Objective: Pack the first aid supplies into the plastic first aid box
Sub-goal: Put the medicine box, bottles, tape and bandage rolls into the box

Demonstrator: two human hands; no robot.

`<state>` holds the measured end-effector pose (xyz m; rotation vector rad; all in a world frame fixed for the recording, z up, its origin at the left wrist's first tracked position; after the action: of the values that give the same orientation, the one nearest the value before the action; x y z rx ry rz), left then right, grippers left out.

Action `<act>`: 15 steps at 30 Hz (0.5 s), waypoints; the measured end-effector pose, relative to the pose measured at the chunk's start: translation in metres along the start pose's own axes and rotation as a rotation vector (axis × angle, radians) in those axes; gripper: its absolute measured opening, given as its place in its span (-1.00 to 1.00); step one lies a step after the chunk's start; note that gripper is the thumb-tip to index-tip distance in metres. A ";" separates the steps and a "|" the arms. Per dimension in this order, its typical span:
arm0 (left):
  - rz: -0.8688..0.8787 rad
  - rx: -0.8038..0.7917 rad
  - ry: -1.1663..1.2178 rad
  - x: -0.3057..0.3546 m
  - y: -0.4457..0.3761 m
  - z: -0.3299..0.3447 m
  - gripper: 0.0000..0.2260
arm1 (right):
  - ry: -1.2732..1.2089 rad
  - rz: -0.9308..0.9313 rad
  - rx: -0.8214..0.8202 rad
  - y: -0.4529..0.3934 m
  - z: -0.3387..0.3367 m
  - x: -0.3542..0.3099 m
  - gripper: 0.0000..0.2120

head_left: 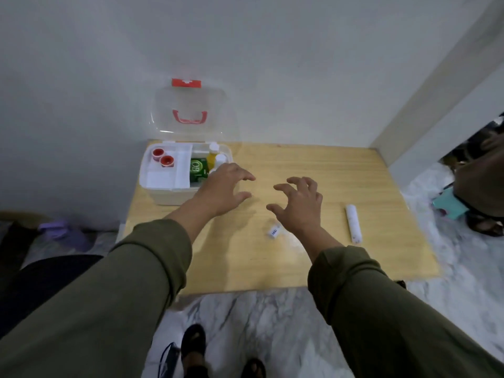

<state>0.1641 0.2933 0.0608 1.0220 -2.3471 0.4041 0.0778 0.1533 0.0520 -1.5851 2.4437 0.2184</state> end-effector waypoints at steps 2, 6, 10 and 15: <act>0.008 -0.039 -0.012 0.009 0.006 0.023 -0.65 | -0.003 0.007 -0.016 0.012 0.007 0.017 -0.53; -0.052 -0.190 -0.043 0.012 0.009 0.066 -0.46 | -0.017 0.033 -0.034 0.029 0.019 0.051 -0.50; -0.147 -0.422 -0.078 0.009 0.012 0.113 -0.18 | -0.019 0.108 -0.074 0.041 0.028 0.094 -0.41; -0.168 -0.520 -0.154 0.016 0.003 0.147 -0.17 | 0.009 0.201 -0.102 0.049 0.028 0.142 -0.36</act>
<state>0.1004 0.2170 -0.0488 1.0018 -2.2896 -0.3461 -0.0199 0.0551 -0.0124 -1.3791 2.6372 0.3754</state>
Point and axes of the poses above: each hand's wrist, its own y-axis away from the middle knuckle, its own z-axis out of the palm, x = y × z, the point moved 8 cm from there along -y, towards the middle knuckle, and after that the axes turned 1 degree about y, right-handed, at the moved point
